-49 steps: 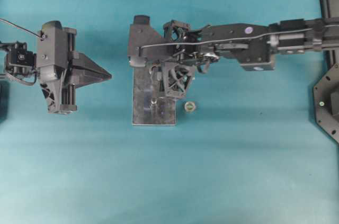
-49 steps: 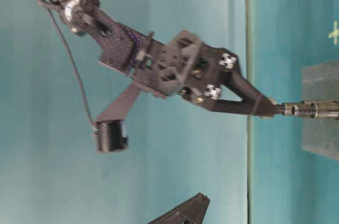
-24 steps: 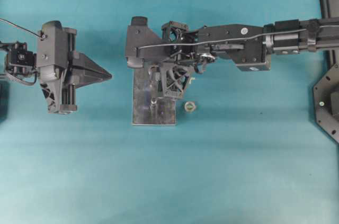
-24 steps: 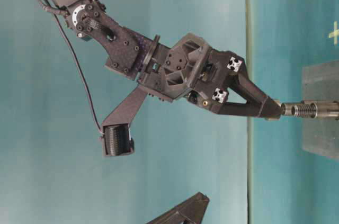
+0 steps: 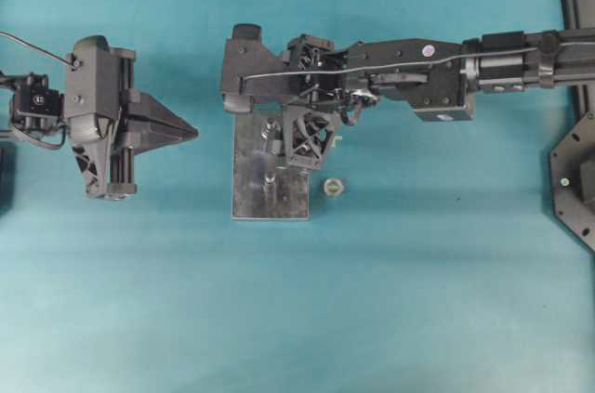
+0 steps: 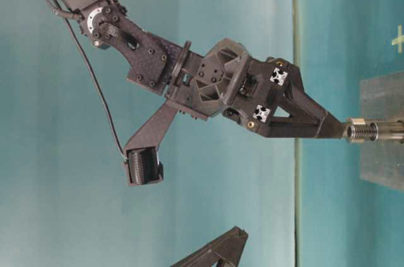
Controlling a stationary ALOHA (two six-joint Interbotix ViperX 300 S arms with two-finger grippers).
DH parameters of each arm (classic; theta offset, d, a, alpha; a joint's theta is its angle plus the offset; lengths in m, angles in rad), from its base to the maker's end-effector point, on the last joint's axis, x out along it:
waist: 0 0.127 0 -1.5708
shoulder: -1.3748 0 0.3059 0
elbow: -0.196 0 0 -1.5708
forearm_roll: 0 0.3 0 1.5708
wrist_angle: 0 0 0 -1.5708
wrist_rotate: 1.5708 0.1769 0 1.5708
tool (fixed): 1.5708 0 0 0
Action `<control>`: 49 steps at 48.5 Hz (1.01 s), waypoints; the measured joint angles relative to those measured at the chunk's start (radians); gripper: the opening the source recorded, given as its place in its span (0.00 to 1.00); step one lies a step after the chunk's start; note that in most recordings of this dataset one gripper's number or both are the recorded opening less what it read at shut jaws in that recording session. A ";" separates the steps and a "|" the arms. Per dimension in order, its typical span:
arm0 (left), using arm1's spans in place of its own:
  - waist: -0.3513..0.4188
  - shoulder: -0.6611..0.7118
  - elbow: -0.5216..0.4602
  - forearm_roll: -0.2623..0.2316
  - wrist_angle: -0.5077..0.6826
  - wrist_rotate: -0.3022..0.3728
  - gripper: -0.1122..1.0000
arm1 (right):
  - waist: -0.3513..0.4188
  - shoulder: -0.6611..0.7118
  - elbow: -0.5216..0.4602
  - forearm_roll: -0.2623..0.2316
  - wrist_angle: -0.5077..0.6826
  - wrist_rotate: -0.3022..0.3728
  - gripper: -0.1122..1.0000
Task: Insert the washer onto the shaft.
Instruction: 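Carry the washer over the upper shaft and lower it onto the shaft, then release the washer and move the right gripper to the lower washer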
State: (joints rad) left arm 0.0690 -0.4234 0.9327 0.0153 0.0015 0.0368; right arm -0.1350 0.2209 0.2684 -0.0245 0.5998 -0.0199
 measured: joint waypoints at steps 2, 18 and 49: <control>0.000 0.000 0.000 0.000 0.000 0.000 0.10 | 0.002 -0.002 0.000 0.000 0.008 0.000 0.89; 0.000 0.000 0.002 0.000 -0.002 0.000 0.10 | 0.020 -0.052 0.067 0.003 0.052 0.005 0.89; 0.000 0.029 0.000 0.000 -0.029 -0.002 0.10 | 0.144 -0.155 0.331 0.005 -0.083 0.141 0.88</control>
State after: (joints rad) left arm 0.0690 -0.3942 0.9327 0.0153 -0.0276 0.0353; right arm 0.0092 0.0660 0.5998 -0.0199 0.5170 0.1212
